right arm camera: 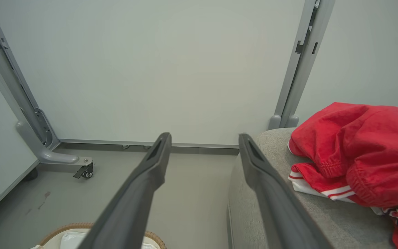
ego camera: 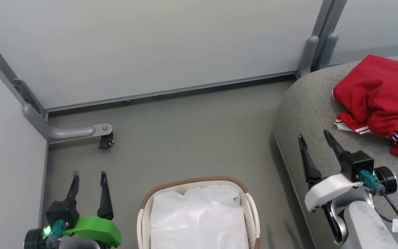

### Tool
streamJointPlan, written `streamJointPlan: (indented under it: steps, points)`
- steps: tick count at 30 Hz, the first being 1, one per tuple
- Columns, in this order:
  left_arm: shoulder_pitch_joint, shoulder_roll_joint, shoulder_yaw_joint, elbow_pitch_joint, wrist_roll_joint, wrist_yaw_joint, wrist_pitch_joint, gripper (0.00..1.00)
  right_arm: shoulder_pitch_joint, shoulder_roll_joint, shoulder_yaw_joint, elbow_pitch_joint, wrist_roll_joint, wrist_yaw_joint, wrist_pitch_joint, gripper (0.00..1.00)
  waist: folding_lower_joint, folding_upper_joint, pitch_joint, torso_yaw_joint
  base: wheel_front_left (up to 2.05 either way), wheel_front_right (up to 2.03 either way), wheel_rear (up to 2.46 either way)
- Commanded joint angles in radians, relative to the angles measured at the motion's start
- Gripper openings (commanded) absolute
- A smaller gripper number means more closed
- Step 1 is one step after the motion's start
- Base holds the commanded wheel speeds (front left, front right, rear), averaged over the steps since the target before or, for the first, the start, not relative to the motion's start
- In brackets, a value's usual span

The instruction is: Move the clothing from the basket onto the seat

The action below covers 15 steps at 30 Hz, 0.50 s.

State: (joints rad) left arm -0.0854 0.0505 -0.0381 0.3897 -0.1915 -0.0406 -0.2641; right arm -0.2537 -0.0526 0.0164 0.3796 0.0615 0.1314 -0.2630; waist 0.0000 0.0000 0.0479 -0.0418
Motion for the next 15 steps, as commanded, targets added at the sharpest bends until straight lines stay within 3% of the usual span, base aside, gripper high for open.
streamJointPlan:
  steps: [1, 12, 13, 15]
  points:
    - [0.022, 0.001, 0.009, -0.008, -0.002, 0.002, 0.0, 1.0, 0.023, -0.001, 0.003, 0.003, 0.001, -0.001, -0.003, 1.0, 0.0, 0.0, -0.008, 0.002, 0.0, 0.0, 0.0]
    - [0.069, 0.002, 0.021, -0.041, -0.054, -0.039, 0.0, 1.0, 0.06, 0.0, 0.013, -0.001, 0.033, -0.001, -0.002, 1.0, 0.0, 0.0, -0.016, 0.006, 0.0, 0.0, 0.0]
    - [0.055, 0.0, 0.019, -0.036, -0.055, -0.038, 0.0, 0.0, 0.044, 0.003, 0.013, 0.001, 0.03, 0.0, 0.0, 0.0, 0.0, 0.0, -0.016, 0.006, 0.0, 0.0, 0.0]
    - [0.056, -0.002, 0.018, -0.019, -0.055, -0.037, 0.001, 0.0, 0.049, 0.007, 0.013, 0.018, 0.03, 0.0, 0.001, 0.0, 0.0, 0.0, -0.016, 0.006, 0.0, 0.0, 0.0]
